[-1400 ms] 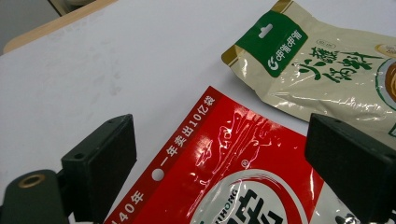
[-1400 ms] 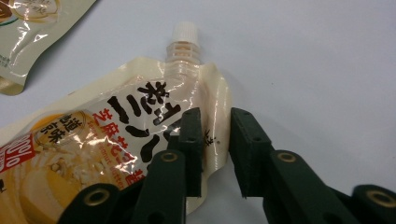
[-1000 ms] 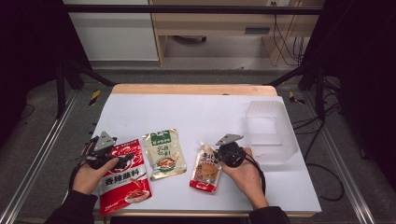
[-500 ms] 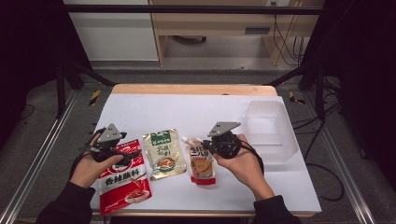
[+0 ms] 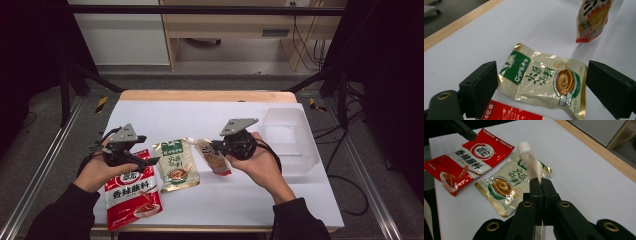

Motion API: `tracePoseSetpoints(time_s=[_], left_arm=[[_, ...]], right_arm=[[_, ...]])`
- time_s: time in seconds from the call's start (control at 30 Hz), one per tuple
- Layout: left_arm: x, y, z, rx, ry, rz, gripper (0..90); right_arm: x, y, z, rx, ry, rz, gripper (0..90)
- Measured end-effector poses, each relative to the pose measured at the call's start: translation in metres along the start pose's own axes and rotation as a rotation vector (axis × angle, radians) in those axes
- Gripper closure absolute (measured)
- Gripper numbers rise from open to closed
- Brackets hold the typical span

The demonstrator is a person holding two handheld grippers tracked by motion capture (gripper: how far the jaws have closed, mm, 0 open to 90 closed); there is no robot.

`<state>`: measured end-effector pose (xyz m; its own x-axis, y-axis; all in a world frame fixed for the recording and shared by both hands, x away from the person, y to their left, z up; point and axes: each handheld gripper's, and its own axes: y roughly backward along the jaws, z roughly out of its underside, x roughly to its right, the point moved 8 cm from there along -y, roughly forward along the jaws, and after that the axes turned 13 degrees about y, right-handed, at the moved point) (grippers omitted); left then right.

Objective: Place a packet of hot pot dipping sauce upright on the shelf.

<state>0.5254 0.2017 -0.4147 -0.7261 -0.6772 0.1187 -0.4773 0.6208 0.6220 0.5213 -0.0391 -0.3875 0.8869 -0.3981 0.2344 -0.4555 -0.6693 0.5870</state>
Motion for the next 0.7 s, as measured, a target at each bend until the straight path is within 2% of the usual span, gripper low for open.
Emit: tracePoseSetpoints(time_s=[0.03, 0.1, 0.13, 0.17, 0.2, 0.23, 0.37, 0.43, 0.7], left_arm=[[0.005, -0.001, -0.006, -0.006, -0.008, 0.017, 10.5], [0.009, -0.002, -0.012, -0.021, -0.036, 0.016, 10.5], [0.009, -0.002, -0.012, -0.021, -0.036, 0.016, 10.5], [0.012, -0.004, -0.017, -0.035, -0.059, 0.015, 10.5], [0.012, -0.004, -0.017, -0.035, -0.059, 0.015, 10.5], [0.014, -0.006, -0.022, -0.055, -0.081, 0.013, 10.5], [0.017, -0.009, -0.027, -0.076, -0.105, 0.017, 11.4], [0.021, -0.014, -0.031, -0.098, -0.133, 0.02, 12.8], [0.032, -0.02, -0.046, -0.099, -0.173, 0.041, 18.0]], right_arm=[[0.001, 0.0, -0.002, 0.002, 0.004, -0.005, 89.7], [0.002, -0.002, -0.006, 0.004, 0.013, -0.012, 89.7], [0.002, -0.002, -0.006, 0.004, 0.013, -0.012, 89.7], [0.003, -0.003, -0.01, 0.002, 0.025, -0.017, 89.7], [0.003, -0.003, -0.01, 0.002, 0.025, -0.017, 89.7], [0.003, -0.004, -0.014, 0.006, 0.031, -0.018, 89.7], [0.003, -0.006, -0.019, 0.014, 0.045, -0.018, 89.7], [0.002, -0.008, -0.021, 0.015, 0.05, -0.022, 89.7], [-0.003, -0.011, -0.025, 0.035, 0.061, -0.036, 89.7]])
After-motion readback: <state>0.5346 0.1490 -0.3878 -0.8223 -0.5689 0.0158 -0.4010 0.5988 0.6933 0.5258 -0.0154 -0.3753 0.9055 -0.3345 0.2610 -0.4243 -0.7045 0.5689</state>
